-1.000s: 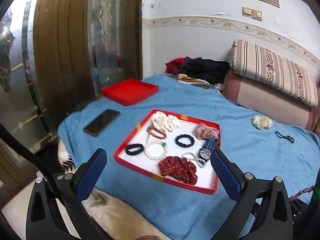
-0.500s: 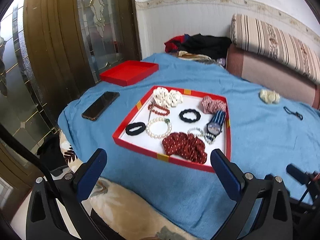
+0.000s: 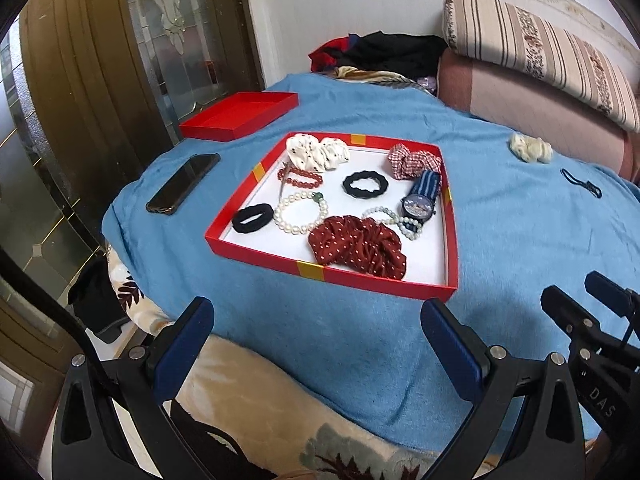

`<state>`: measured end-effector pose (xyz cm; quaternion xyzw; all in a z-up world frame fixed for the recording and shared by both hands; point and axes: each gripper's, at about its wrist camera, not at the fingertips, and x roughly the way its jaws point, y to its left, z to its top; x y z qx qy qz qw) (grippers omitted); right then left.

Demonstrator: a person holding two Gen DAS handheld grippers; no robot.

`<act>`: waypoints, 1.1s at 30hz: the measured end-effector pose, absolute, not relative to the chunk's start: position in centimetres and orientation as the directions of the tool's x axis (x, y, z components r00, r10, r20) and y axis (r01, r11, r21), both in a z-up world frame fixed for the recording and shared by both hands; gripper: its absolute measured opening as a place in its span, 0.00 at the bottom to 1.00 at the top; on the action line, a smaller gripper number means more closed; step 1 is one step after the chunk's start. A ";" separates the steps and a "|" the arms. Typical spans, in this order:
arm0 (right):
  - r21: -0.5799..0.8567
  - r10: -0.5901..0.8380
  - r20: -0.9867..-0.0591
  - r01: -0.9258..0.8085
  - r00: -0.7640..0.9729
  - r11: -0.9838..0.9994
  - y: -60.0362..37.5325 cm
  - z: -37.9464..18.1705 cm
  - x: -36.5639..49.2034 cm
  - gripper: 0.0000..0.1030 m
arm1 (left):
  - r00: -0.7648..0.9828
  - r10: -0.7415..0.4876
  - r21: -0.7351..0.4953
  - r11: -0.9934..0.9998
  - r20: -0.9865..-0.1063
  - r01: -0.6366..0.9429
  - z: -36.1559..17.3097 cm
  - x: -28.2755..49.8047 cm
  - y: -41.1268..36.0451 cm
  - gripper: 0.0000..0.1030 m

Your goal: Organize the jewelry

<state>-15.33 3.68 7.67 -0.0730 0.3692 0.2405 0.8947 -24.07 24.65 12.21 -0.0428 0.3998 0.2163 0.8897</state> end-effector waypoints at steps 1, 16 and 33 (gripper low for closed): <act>0.045 0.373 -0.697 -0.482 0.612 0.875 3.6 7.6 -15.2 0.67 | 0.588 0.345 0.094 0.905 -0.732 -0.414 12.2 -24.0 24.6 1.00; -0.001 0.308 -0.730 -0.452 0.610 0.892 4.5 7.0 -12.7 0.69 | 0.559 0.241 0.006 0.921 -0.794 -0.390 11.2 -20.9 25.7 1.00; -0.055 0.277 -0.772 -0.494 0.573 0.868 8.8 5.5 -8.9 0.69 | 0.479 0.198 -0.046 0.892 -0.855 -0.450 7.7 -17.0 29.5 1.00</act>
